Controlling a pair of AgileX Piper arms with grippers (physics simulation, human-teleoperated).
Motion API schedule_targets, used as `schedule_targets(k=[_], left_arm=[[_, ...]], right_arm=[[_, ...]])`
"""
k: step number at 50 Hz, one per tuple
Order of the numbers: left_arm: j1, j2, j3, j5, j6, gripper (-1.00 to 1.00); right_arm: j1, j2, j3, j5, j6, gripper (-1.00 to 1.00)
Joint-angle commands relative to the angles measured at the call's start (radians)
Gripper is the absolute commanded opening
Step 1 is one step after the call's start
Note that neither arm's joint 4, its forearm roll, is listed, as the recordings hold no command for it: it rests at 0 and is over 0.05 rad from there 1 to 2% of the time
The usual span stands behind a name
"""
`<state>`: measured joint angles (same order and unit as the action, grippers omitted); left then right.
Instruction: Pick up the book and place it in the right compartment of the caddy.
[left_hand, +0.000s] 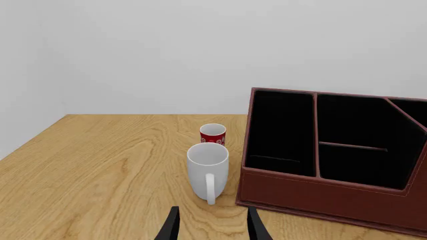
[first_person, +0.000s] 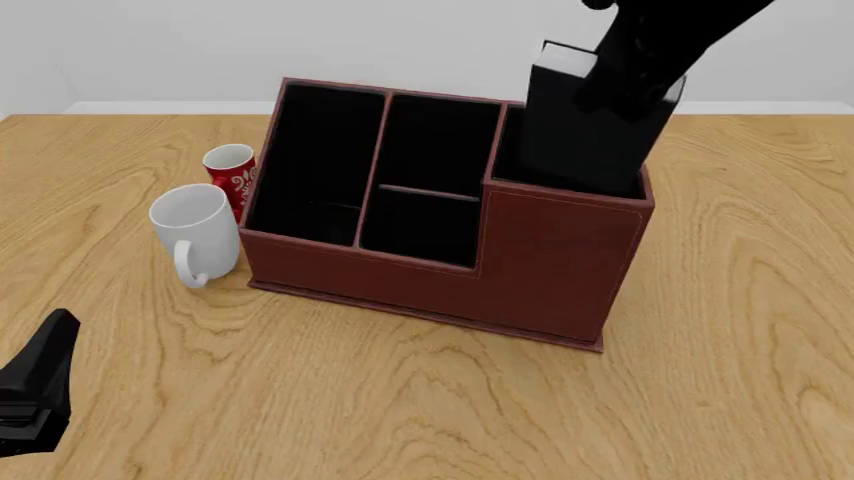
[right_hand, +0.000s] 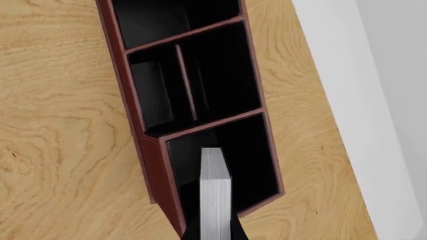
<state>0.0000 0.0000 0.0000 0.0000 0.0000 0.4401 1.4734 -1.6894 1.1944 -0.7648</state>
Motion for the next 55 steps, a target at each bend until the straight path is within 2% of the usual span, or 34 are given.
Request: schedule_targets(k=[1, 25, 26, 32, 33, 35, 42, 55], left_arm=[[0.0, 0.0, 0.0, 0.0, 0.0, 1.0], [0.0, 0.0, 0.0, 0.0, 0.0, 1.0], [0.0, 0.0, 0.0, 0.0, 0.0, 1.0], [0.0, 0.0, 0.0, 0.0, 0.0, 1.0], [0.0, 0.0, 0.0, 0.0, 0.0, 1.0], [0.0, 0.0, 0.0, 0.0, 0.0, 1.0], [0.0, 0.0, 0.0, 0.0, 0.0, 1.0], [0.0, 0.0, 0.0, 0.0, 0.0, 1.0]], right_arm=[[-0.001, -0.006, 0.025, -0.024, 0.037, -1.0], [-0.024, 0.02, 0.046, -0.054, 0.044, -1.0], [-0.017, 0.024, 0.034, -0.051, 0.057, -1.0], [-0.026, 0.034, 0.048, -0.07, 0.05, -1.0], [-0.014, 0.033, 0.044, -0.071, 0.067, -1.0], [-0.023, 0.033, 0.064, -0.078, 0.054, -1.0], [-0.022, 0.05, 0.058, -0.087, 0.072, -1.0], [-0.043, 0.081, 0.053, -0.102, 0.066, -1.0]])
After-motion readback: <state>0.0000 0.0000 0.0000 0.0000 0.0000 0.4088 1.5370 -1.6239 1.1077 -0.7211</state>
